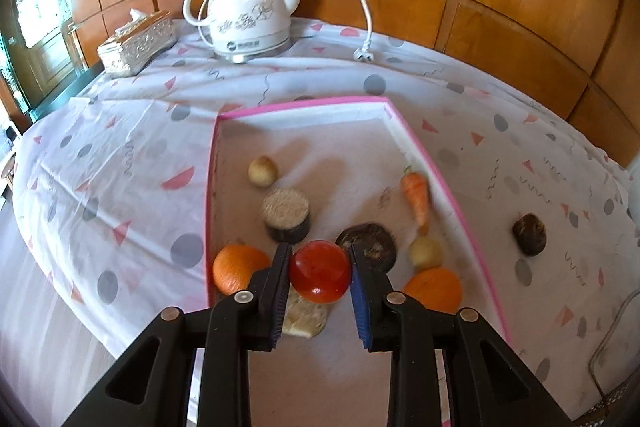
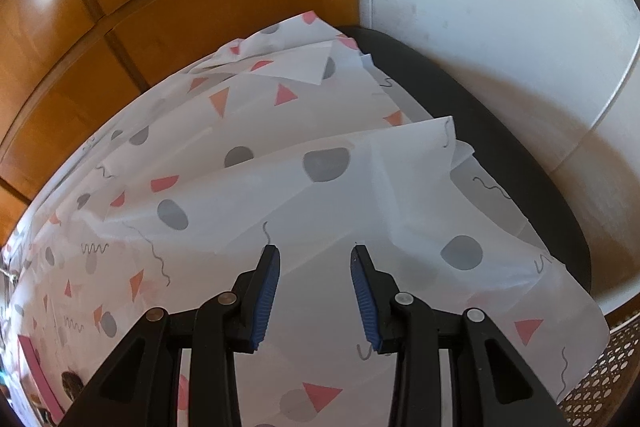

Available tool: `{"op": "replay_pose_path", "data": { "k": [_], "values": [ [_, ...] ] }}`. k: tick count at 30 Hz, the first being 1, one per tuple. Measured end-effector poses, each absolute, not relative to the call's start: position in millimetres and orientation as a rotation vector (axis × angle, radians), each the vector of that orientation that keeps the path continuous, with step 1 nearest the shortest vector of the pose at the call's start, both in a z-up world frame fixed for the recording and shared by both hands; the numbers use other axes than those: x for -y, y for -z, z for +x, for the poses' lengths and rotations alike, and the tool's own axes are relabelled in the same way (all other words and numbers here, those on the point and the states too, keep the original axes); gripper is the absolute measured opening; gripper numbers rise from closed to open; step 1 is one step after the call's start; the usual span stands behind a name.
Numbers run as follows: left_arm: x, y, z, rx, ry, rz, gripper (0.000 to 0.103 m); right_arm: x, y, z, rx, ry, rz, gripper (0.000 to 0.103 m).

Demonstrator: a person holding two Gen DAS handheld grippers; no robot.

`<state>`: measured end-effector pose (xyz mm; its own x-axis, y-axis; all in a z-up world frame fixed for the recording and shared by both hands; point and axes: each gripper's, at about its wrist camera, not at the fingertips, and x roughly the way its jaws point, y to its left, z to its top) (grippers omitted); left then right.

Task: Organize fruits
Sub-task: 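Carry the tomato into the tray and open the left gripper, then withdraw the left gripper from the tray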

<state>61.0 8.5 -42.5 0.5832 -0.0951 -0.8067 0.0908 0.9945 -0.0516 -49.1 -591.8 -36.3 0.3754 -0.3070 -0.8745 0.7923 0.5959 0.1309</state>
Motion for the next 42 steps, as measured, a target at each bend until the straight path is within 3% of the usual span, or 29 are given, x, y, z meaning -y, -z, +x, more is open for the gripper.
{"op": "replay_pose_path", "data": {
  "k": [7,14,17,24,42],
  "values": [
    [-14,54,54,-0.966,0.094,-0.021,0.031,585,35,-44,-0.945,0.738,0.567,0.037],
    [-18,51,48,-0.945,0.073,-0.039,0.062,578,37,-36,-0.964,0.701,0.531,0.037],
    [-20,46,44,-0.921,0.046,-0.031,0.081,574,36,-32,-0.965,0.676,0.515,0.037],
    [-22,32,37,-0.848,-0.015,-0.002,0.1,558,34,-22,-0.971,0.605,0.451,0.037],
    [-26,12,25,-0.74,-0.083,-0.004,0.103,504,25,4,-0.948,0.325,0.306,0.037]
  ]
}}
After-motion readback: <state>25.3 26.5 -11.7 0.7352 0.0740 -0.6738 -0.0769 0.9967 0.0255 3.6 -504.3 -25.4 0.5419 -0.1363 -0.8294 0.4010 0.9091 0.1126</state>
